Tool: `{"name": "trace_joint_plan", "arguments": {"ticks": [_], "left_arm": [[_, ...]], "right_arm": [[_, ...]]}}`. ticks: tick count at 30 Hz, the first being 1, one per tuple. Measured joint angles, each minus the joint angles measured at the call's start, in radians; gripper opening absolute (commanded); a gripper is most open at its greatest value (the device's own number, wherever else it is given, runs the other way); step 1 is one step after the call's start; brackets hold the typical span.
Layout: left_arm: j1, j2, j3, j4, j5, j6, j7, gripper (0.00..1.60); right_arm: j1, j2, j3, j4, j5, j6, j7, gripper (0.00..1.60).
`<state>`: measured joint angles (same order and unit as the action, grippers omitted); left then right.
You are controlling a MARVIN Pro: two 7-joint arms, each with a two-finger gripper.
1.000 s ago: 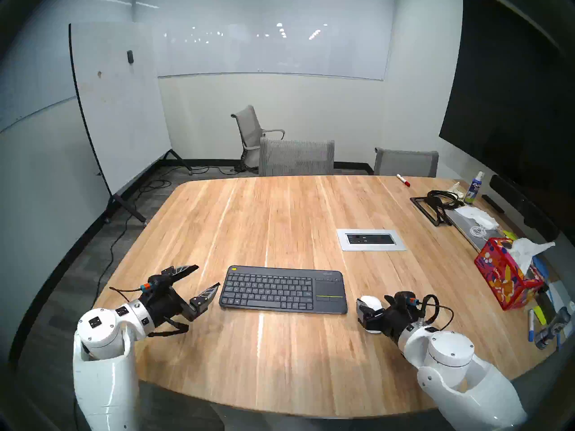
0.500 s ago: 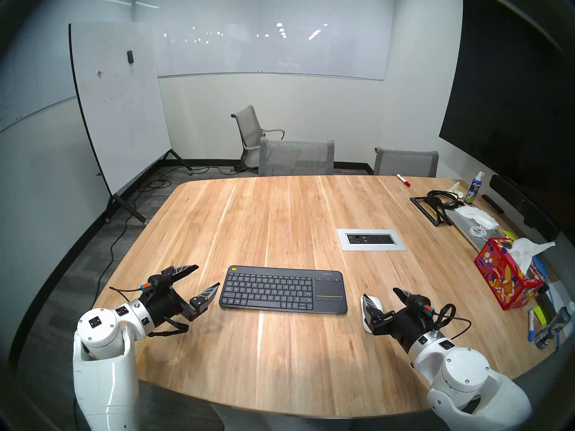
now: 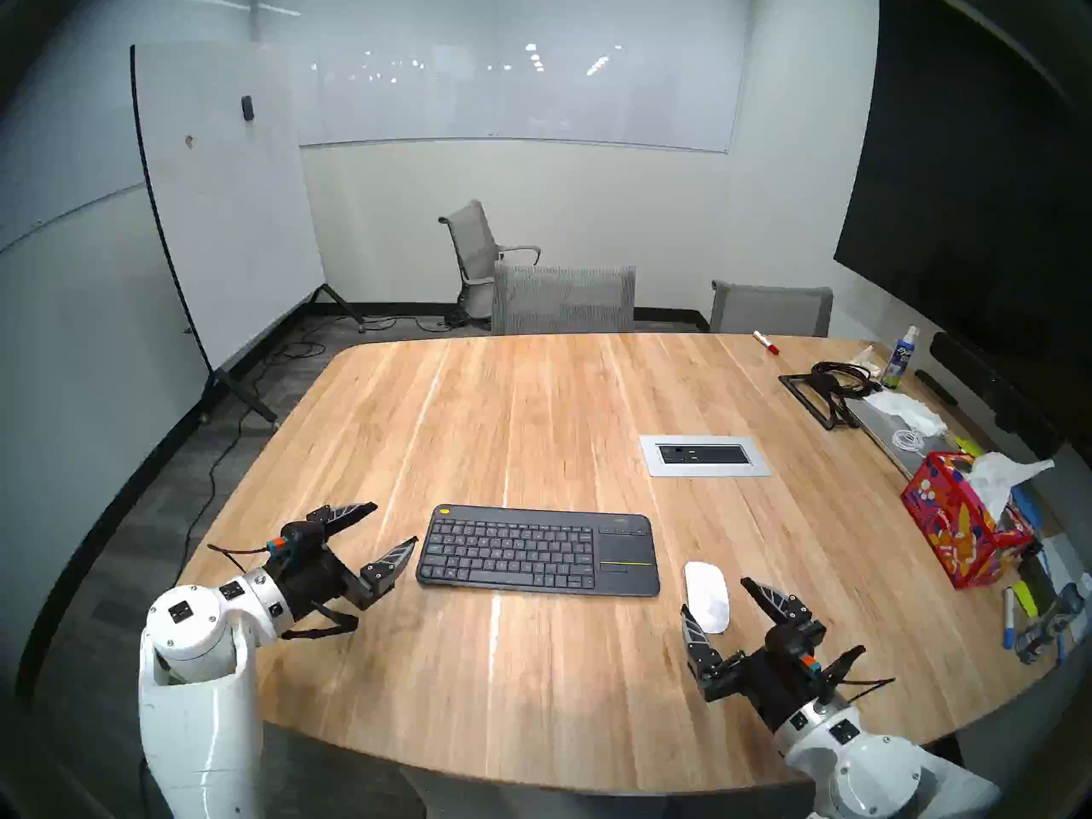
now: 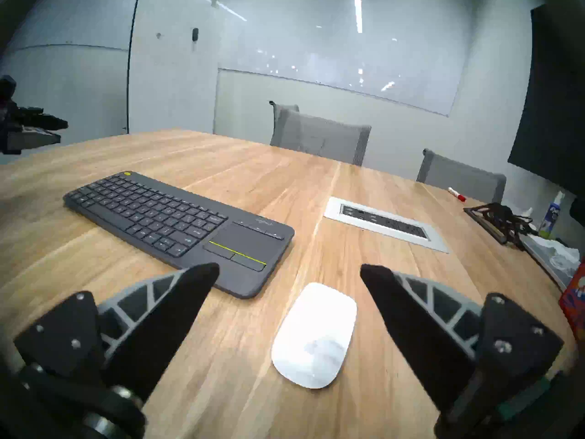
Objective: Put the mouse beside the keyboard
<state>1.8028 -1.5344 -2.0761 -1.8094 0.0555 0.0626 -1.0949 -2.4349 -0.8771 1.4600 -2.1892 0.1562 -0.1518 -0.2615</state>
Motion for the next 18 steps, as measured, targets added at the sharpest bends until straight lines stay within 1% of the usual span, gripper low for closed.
{"name": "trace_joint_plan", "arguments": {"ticks": [5, 8, 11, 18], "left_arm": [[0.0, 0.0, 0.0, 0.0, 0.0, 0.0, 0.0, 1.6], [0.0, 0.0, 0.0, 0.0, 0.0, 0.0, -0.001, 1.6], [0.0, 0.0, 0.0, 0.0, 0.0, 0.0, -0.001, 1.6], [0.0, 0.0, 0.0, 0.0, 0.0, 0.0, -0.001, 1.6]], "right_arm": [[-0.024, -0.011, 0.031, 0.011, -0.036, -0.087, 0.0, 1.6], [-0.038, -0.017, 0.046, 0.013, -0.043, -0.127, 0.001, 1.6], [-0.065, -0.023, 0.064, 0.012, -0.05, -0.196, 0.014, 1.6], [-0.099, -0.036, 0.083, 0.017, -0.056, -0.301, 0.037, 1.6]]}}
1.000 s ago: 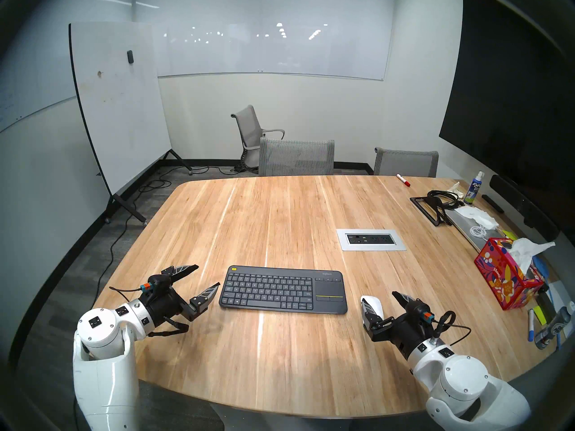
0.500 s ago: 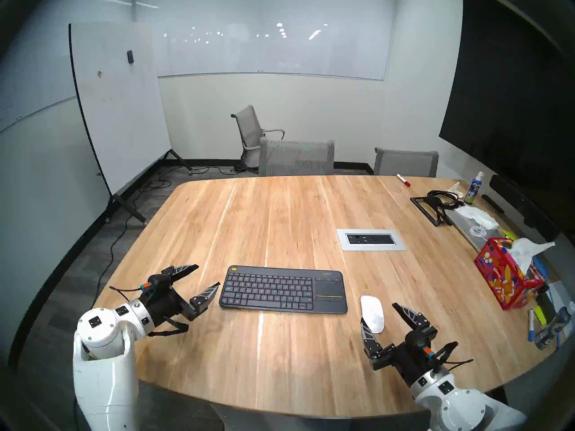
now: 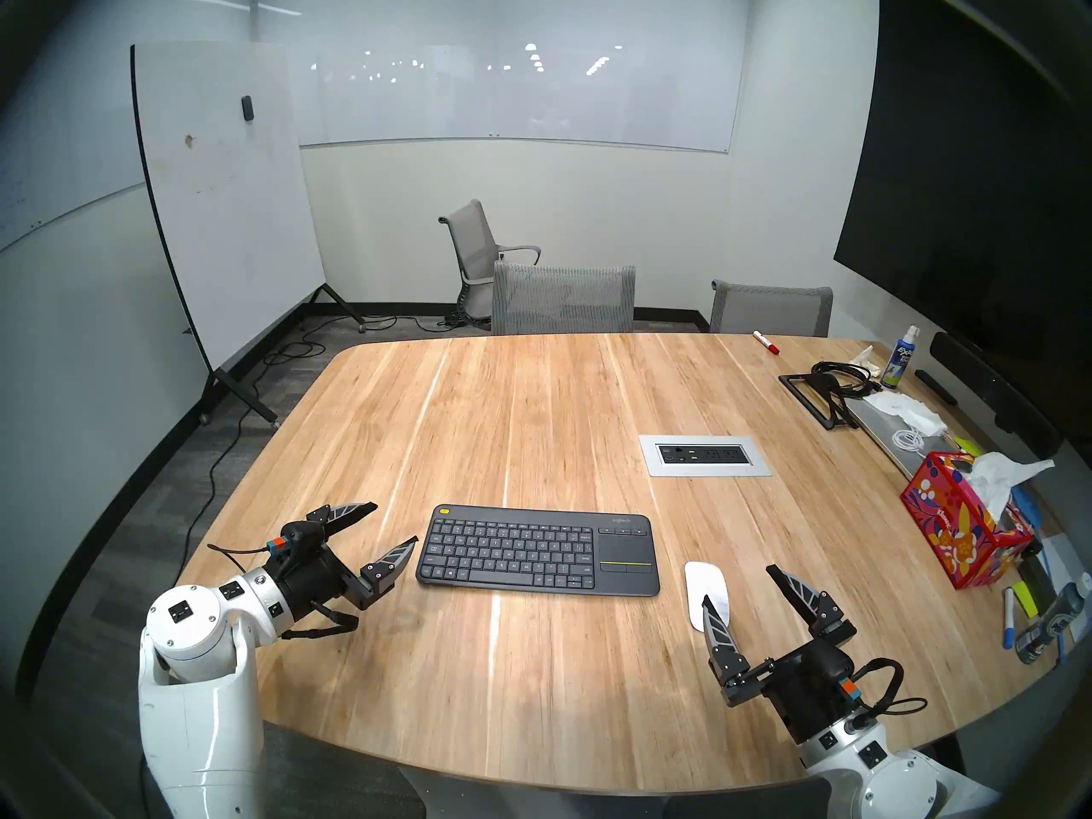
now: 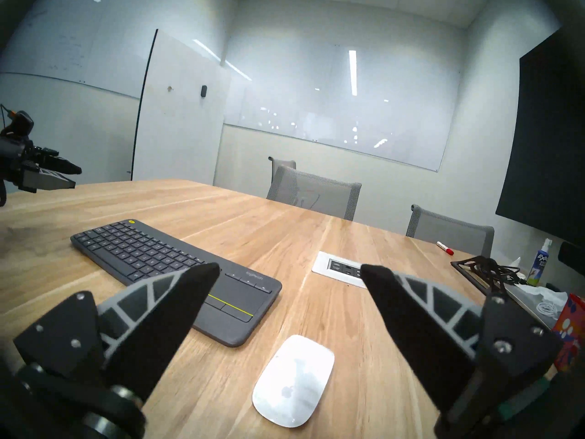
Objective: Put the mouse beside the keyboard
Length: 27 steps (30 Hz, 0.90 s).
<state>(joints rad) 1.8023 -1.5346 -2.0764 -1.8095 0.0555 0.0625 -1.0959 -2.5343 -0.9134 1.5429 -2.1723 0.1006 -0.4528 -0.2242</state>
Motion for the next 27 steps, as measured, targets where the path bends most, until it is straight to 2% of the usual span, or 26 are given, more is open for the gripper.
{"name": "trace_joint_plan", "arguments": {"ticks": [17, 27], "left_arm": [[0.0, 0.0, 0.0, 0.0, 0.001, 0.0, 0.0, 1.6], [0.0, -0.001, 0.0, 0.0, 0.001, 0.0, 0.0, 1.6]], "right_arm": [[-0.025, -0.026, 0.017, 0.086, -0.002, -0.261, 0.059, 1.6], [-0.014, -0.031, 0.016, 0.101, 0.006, -0.316, 0.074, 1.6]]}}
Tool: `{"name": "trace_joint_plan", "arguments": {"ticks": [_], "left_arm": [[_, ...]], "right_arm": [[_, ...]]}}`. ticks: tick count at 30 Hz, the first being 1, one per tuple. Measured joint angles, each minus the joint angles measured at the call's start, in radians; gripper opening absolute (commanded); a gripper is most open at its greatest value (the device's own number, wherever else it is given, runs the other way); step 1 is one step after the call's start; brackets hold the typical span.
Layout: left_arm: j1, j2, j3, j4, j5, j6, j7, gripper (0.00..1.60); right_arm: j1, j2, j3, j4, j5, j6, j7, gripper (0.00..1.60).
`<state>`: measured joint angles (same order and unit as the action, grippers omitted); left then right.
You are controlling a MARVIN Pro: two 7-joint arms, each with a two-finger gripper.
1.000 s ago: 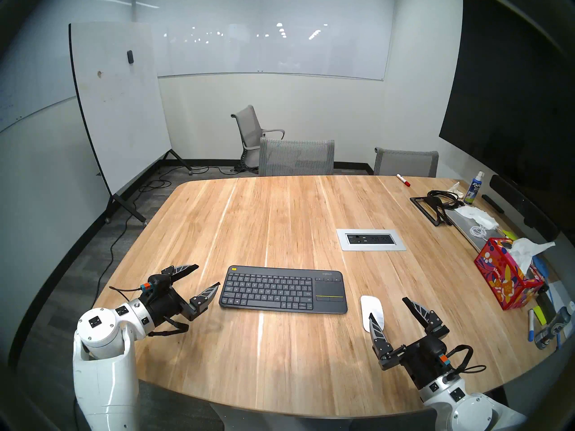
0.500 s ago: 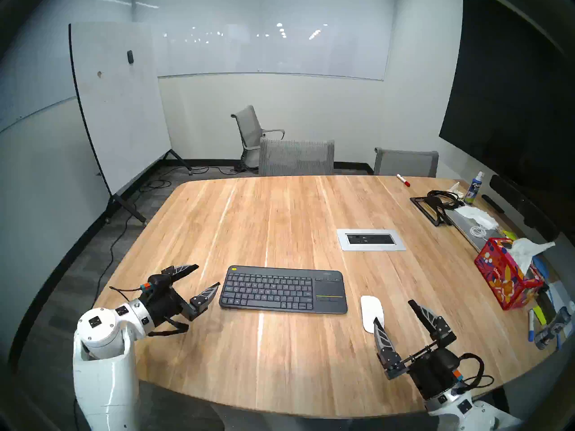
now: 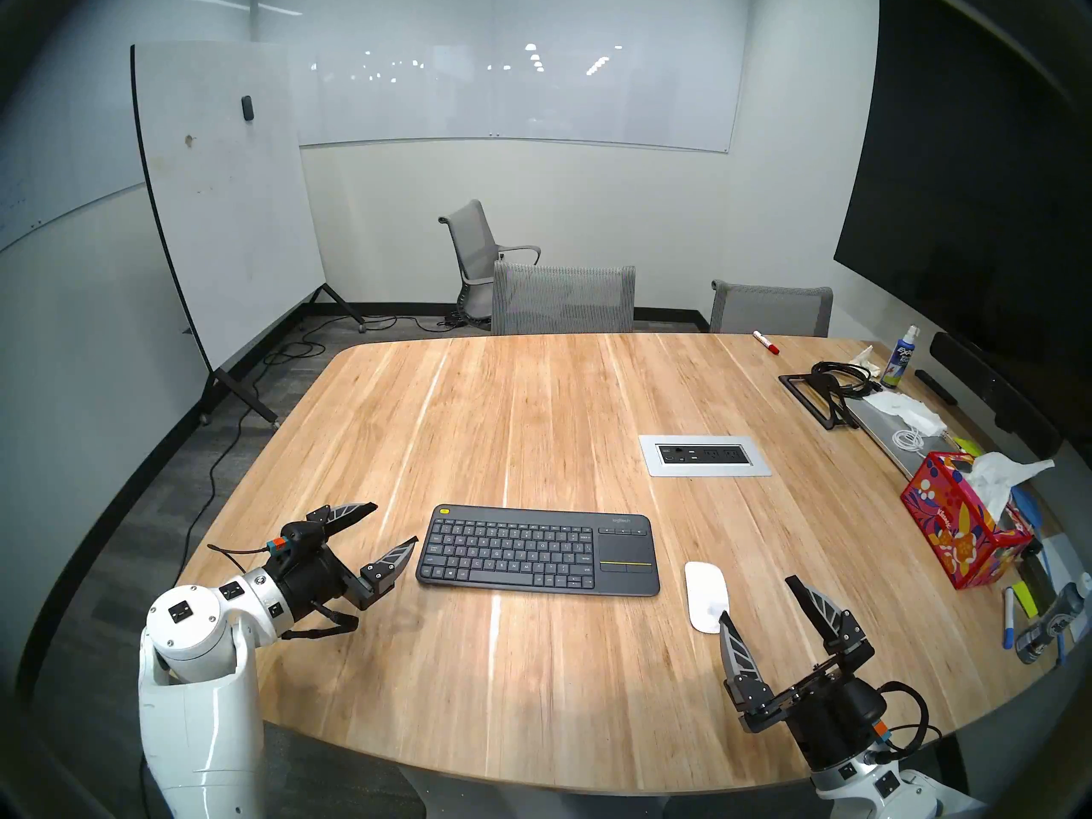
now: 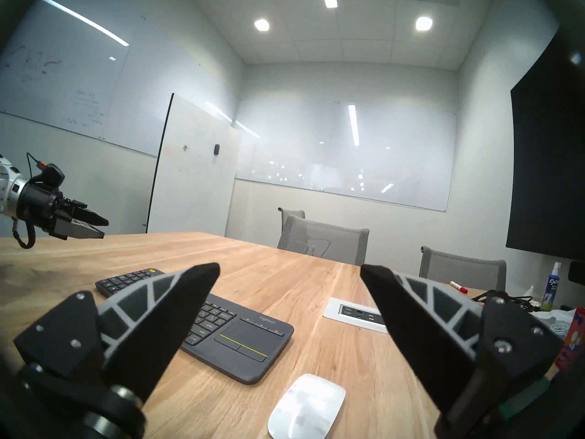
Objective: Put the mouse beside the keyboard
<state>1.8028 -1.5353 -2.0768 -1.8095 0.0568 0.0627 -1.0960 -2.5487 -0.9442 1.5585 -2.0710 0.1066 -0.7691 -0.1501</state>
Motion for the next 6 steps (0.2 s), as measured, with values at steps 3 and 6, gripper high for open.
{"name": "trace_joint_plan", "arguments": {"ticks": [3, 6], "left_arm": [[0.0, 0.0, 0.0, 0.0, 0.0, 0.0, 0.0, 1.6], [0.0, 0.0, 0.0, 0.0, 0.0, 0.0, 0.0, 1.6]], "right_arm": [[0.002, -0.002, 0.0, 0.0, 0.001, -0.005, 0.004, 1.6], [0.003, -0.003, 0.0, 0.0, 0.002, -0.009, 0.006, 1.6]]}}
